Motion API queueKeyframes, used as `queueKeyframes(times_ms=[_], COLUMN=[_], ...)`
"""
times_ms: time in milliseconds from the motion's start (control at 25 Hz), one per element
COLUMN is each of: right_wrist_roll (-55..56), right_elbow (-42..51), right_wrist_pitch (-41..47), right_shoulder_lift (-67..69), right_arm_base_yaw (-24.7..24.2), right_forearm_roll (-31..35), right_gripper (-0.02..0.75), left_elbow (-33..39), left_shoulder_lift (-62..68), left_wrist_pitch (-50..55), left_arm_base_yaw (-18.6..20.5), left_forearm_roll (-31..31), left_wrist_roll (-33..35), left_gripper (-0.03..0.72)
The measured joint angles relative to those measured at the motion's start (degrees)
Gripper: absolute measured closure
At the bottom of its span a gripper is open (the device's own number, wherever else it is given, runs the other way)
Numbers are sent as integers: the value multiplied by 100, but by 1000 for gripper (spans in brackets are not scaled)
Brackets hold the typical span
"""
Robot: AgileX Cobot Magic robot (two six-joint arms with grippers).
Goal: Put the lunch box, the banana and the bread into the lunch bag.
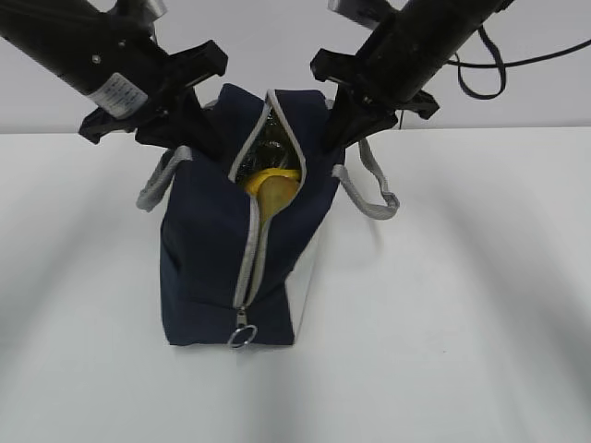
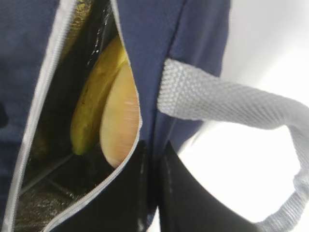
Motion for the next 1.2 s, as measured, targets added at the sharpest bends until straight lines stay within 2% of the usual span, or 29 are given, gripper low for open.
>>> queueKeyframes(times_ms=[240, 360, 880, 960, 1040, 1120, 1200], right_wrist_roll=[112, 182, 342, 351, 355, 364, 384], right_elbow=[0, 0, 0, 0, 0, 0, 0], right_wrist_pitch=[149, 158, 153, 153, 153, 153, 150], right_shoulder_lift=[-585, -710, -434, -423, -423, -423, -414], right_arm_base_yaw=[0, 0, 0, 0, 0, 0, 0], right_forearm_roll=[-629, -878, -1256, -1256, -1256, -1256, -1236], right_gripper=[742, 742, 733, 688, 589, 455, 374], left_elbow=[-311, -376, -391, -391, -391, -391, -391], left_shoulder_lift=[48, 57, 446, 446, 446, 446, 446], left_wrist_pitch=[-460, -760, -1104, -1117, -1129, -1129, -1102], left_arm_base_yaw=[-690, -903, -957, -957, -957, -957, -957], left_forearm_roll=[-13, -18, -117, -117, -100, -62, -56], left_wrist_roll=[5, 5, 5, 5, 5, 18, 23], left_gripper=[691, 691, 691, 685, 644, 523, 371])
